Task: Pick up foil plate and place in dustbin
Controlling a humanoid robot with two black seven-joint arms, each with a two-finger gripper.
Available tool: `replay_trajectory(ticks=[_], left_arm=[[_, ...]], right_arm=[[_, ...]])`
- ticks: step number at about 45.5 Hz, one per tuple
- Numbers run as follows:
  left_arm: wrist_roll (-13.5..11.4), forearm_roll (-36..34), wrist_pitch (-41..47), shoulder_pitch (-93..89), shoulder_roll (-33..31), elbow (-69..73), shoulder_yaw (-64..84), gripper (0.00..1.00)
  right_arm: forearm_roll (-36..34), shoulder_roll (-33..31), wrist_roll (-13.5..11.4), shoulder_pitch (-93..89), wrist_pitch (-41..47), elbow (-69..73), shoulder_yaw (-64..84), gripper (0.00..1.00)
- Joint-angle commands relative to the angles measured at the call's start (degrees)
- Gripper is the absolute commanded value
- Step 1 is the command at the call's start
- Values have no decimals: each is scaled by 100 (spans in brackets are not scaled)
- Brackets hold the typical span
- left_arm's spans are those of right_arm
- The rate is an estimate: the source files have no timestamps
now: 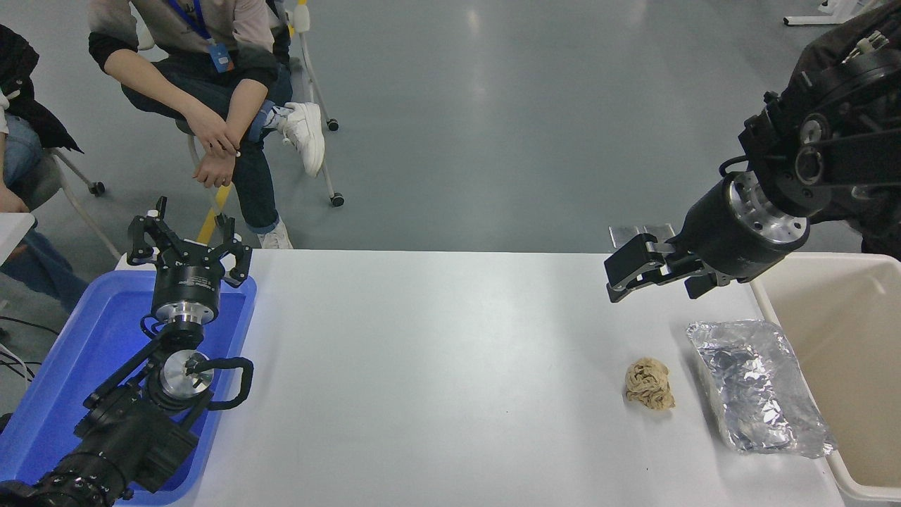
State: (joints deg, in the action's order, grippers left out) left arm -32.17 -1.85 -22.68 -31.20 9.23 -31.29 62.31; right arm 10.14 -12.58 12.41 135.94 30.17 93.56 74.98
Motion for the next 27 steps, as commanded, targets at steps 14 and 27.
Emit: replay_trajectory(ticks=[14, 27], left_arm=[[-9, 0, 0, 9, -9, 0, 0, 99], [-9, 0, 0, 9, -9, 0, 0, 99]], right_arm=[[32, 63, -10, -172, -55, -48, -18, 100], [768, -428, 16, -936, -722, -145, 342, 100]])
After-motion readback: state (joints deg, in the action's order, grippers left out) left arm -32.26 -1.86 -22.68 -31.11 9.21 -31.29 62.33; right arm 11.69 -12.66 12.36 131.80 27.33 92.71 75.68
